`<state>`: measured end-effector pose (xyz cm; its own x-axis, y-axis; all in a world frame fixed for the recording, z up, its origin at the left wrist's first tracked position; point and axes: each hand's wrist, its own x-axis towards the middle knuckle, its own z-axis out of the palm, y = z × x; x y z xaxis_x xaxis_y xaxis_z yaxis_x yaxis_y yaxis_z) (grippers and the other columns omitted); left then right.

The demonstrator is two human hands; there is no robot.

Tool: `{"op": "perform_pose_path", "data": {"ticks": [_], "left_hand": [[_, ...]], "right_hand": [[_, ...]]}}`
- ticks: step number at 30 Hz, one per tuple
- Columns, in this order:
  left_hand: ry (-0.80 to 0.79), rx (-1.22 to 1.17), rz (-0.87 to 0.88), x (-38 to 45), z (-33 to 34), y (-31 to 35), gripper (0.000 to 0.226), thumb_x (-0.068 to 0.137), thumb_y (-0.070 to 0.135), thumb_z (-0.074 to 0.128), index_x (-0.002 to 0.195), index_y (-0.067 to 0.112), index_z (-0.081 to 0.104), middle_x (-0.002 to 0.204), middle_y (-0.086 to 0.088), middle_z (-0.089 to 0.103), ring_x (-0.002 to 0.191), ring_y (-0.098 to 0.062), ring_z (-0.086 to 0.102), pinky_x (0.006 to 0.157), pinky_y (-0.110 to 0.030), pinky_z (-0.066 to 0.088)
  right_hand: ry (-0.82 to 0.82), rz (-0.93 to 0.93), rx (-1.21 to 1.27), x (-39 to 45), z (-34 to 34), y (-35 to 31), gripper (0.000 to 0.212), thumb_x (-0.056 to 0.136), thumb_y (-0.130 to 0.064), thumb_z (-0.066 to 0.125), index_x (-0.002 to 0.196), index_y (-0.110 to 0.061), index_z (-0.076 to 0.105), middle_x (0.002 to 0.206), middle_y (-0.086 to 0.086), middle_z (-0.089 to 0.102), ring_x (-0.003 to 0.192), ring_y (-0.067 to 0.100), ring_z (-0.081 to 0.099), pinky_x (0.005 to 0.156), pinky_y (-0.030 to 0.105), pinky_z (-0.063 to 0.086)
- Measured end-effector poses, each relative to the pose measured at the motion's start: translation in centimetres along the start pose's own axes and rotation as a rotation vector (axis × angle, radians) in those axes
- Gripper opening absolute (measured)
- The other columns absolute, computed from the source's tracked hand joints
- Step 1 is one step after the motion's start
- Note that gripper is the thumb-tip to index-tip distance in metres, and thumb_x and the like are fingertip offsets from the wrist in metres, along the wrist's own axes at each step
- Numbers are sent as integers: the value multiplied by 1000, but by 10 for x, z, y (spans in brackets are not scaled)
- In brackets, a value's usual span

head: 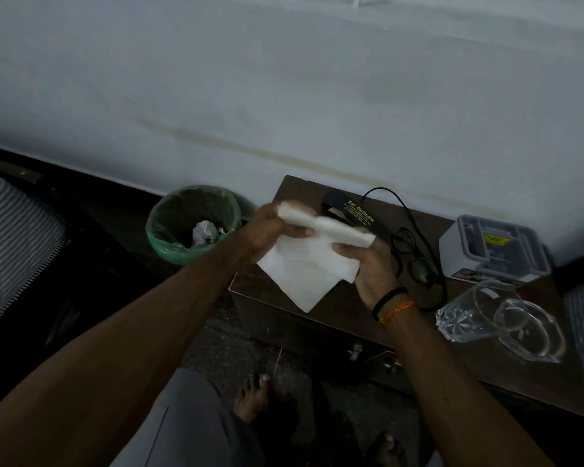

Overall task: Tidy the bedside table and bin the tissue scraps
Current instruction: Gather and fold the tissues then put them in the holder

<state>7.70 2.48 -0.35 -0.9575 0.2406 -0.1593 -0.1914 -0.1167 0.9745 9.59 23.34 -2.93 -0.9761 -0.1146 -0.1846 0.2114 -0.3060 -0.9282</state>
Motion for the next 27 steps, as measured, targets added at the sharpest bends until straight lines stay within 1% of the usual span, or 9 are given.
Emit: {"op": "perform_pose_path", "data": {"ticks": [2, 5, 9, 13, 17, 19, 21, 25, 27], "left_hand": [[15, 65, 137, 3, -1, 8, 27, 73, -9, 70, 100, -8, 68, 101, -22, 69, 96, -28, 66, 84, -35, 56], [56, 83, 218, 4, -1, 9, 26, 73, -8, 76, 96, -13, 67, 98, -25, 67, 89, -31, 66, 77, -39, 56], [107, 248, 184, -5, 3, -12, 33, 68, -13, 79, 98, -9, 66, 94, -18, 67, 85, -12, 67, 72, -27, 56], [109, 339, 167, -8, 5, -27, 37, 68, -11, 81, 100, -13, 64, 94, -15, 68, 81, -10, 65, 71, -26, 56], [176, 292, 76, -8, 6, -9, 32, 81, 11, 77, 110, 1, 69, 103, -5, 73, 88, -7, 71, 75, -23, 57], [197, 176, -13, -6, 5, -2, 40, 81, 21, 78, 116, 4, 67, 110, -7, 73, 99, -19, 71, 81, -33, 60], [172, 90, -93, -7, 5, 4, 42, 81, 19, 78, 118, 4, 66, 114, -10, 72, 105, -28, 69, 87, -42, 58], [99, 21, -160, -14, 20, 10, 33, 81, 1, 72, 111, 13, 66, 121, -14, 68, 110, -31, 65, 94, -47, 54], [93, -72, -165, -17, 25, 10, 35, 81, -8, 66, 108, 14, 66, 123, -18, 65, 111, -34, 63, 97, -49, 52]], "right_hand": [[-22, -76, -87, 2, 1, -5, 23, 71, 3, 73, 76, -19, 69, 96, 12, 69, 94, 31, 64, 85, 51, 51], [-1, -144, -122, 5, 4, -9, 18, 71, -1, 74, 85, -10, 67, 94, 14, 67, 90, 29, 63, 79, 46, 51], [13, -105, -213, -1, 8, 1, 32, 74, 11, 71, 91, -17, 68, 94, 5, 70, 90, 20, 66, 79, 38, 55], [-63, -139, -345, -6, 4, 10, 23, 78, 8, 72, 95, -8, 72, 94, 4, 72, 87, 9, 67, 74, 23, 52], [25, -83, -217, -3, 4, 6, 35, 77, 2, 77, 111, -2, 68, 107, 9, 73, 98, 22, 70, 82, 38, 58], [11, -42, -203, -2, 5, -2, 40, 78, -4, 79, 115, -6, 67, 111, 7, 73, 102, 25, 70, 84, 44, 58], [-22, 12, -160, -1, 4, -11, 43, 77, -6, 80, 117, -8, 66, 113, 7, 73, 105, 27, 68, 89, 49, 57], [-117, 152, -69, -3, -2, -19, 50, 74, -10, 76, 122, -6, 63, 121, 16, 68, 112, 37, 63, 94, 58, 52], [-172, 180, 23, -4, -6, -19, 45, 80, -3, 70, 124, -5, 62, 125, 19, 65, 115, 40, 60, 95, 58, 50]]}}
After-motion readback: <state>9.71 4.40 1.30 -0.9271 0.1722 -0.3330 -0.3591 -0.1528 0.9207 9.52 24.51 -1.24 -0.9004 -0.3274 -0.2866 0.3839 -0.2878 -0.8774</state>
